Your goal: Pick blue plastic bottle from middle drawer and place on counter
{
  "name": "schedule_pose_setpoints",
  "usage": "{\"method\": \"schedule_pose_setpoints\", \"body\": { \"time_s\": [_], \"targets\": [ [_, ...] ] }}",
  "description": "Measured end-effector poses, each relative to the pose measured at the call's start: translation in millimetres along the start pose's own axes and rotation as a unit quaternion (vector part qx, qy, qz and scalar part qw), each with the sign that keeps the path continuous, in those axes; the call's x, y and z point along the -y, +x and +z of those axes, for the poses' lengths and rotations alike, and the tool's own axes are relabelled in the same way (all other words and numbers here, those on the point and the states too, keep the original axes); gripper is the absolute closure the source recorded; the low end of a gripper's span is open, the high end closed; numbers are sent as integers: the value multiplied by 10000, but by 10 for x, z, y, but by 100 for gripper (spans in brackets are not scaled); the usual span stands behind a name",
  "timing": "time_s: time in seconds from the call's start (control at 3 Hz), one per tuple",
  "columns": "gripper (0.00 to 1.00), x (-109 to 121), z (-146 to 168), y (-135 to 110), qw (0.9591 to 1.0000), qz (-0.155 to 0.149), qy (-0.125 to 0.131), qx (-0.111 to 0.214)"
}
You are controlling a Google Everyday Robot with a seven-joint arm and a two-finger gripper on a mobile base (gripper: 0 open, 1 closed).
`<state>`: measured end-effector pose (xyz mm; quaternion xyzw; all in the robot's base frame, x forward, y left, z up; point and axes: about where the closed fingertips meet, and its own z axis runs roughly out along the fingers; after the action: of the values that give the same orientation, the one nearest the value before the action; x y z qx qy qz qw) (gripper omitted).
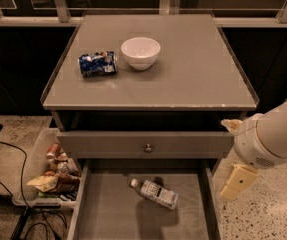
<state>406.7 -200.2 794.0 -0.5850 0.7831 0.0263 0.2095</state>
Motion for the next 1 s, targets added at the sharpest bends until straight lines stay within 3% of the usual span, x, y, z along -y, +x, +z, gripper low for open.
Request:
{"method": "schedule_pose_setpoints", "body": {
  "time_s": [0.33, 1.0],
  "targets": [
    [0, -25, 232, -15, 9998, -28, -86, 185],
    [0, -46, 925, 46, 9972, -150, 101, 723]
  ]
}}
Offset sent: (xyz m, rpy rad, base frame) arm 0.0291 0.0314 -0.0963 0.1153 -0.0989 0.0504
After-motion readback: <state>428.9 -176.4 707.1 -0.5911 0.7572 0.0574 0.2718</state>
